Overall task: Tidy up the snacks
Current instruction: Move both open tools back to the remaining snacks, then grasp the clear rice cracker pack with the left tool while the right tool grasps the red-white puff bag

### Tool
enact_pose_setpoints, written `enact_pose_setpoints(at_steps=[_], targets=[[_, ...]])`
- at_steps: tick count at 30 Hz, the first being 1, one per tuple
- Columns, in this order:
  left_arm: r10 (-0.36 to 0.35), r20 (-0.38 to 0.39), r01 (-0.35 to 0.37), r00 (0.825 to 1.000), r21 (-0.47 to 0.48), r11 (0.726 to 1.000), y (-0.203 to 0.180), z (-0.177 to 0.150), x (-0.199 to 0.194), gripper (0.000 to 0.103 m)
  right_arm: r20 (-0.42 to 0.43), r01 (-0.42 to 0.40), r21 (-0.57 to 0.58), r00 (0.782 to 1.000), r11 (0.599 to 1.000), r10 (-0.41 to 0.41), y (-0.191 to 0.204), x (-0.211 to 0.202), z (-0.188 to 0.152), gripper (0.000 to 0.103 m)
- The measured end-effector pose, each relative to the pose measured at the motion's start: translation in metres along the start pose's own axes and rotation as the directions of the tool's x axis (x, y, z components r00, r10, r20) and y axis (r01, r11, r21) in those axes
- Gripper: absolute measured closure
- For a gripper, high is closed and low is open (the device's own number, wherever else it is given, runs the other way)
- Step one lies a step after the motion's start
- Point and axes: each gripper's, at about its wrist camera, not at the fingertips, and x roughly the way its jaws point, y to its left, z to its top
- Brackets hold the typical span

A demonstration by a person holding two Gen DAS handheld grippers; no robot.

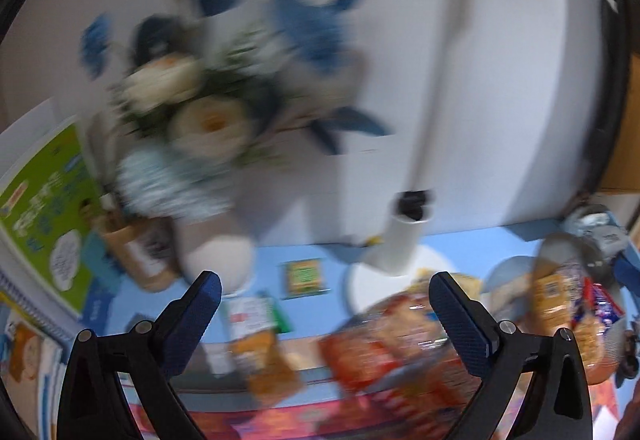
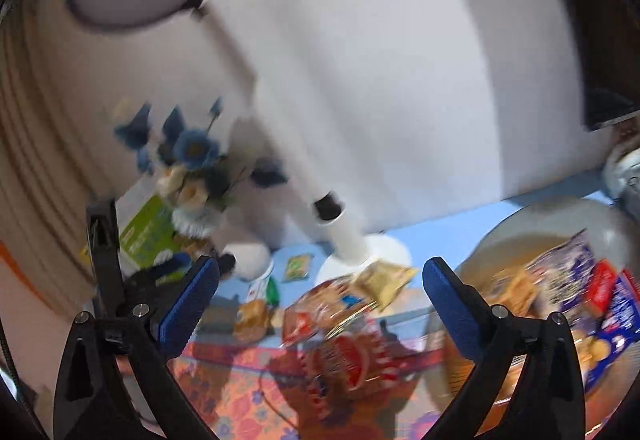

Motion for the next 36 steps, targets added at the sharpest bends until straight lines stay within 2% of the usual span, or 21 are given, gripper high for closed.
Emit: enact_pose_setpoints(at_steps=[4, 7, 15, 20, 26, 29, 31, 32, 36], targets=[[0.023, -0.041, -0.026, 0.999, -0.088, 0.996, 0.041, -0.017, 0.013, 0.0, -0.063, -0.027, -0.018, 0.998, 0.999, 0.025, 0.016, 0.027, -0.03, 0.0], [0.022, -0.075, -0.034, 0.997, -0.16, 0.987, 0.062, -0.032, 0.029, 0.0, -0.08, -0.06, 0.028, 0.995, 0.998, 0.063, 0.014, 0.044, -0.052, 0.0], [-0.007, -0.173, -0.038, 0.985, -0.255, 0.966, 0.075, -0.072, 0.078, 0.0, -0.067, 0.063, 0.023, 0.996, 0.998, -0.062, 0.005, 0.07, -0.098, 0.0], [-0.021, -0.222, -0.039, 0.975, -0.264, 0.964, 0.073, -0.088, 0.103, 0.0, -0.056, 0.139, 0.052, 0.989, 0.989, -0.136, -0.015, 0.086, -0.116, 0.0], [-0.037, -0.229, -0.029, 0.973, -0.276, 0.961, 0.075, -0.101, 0.118, 0.0, -0.029, 0.122, 0.092, 0.992, 0.988, -0.12, -0.032, 0.089, -0.122, 0.0], [-0.075, -0.218, 0.005, 0.973, -0.304, 0.953, 0.077, -0.109, 0.122, 0.0, -0.076, 0.124, 0.152, 0.991, 0.981, -0.114, -0.043, 0.097, -0.131, 0.0], [-0.049, -0.201, -0.009, 0.978, -0.279, 0.96, 0.073, -0.109, 0.121, 0.0, -0.137, 0.118, 0.185, 0.986, 0.976, -0.093, -0.049, 0.109, -0.137, 0.0], [-0.037, -0.2, -0.018, 0.979, -0.266, 0.964, 0.07, -0.109, 0.122, 0.0, -0.11, 0.124, 0.155, 0.988, 0.98, -0.107, -0.044, 0.108, -0.136, 0.0], [-0.004, -0.213, -0.046, 0.977, -0.232, 0.972, 0.065, -0.109, 0.124, 0.0, -0.138, 0.154, 0.118, 0.981, 0.981, -0.137, -0.038, 0.113, -0.137, 0.0]])
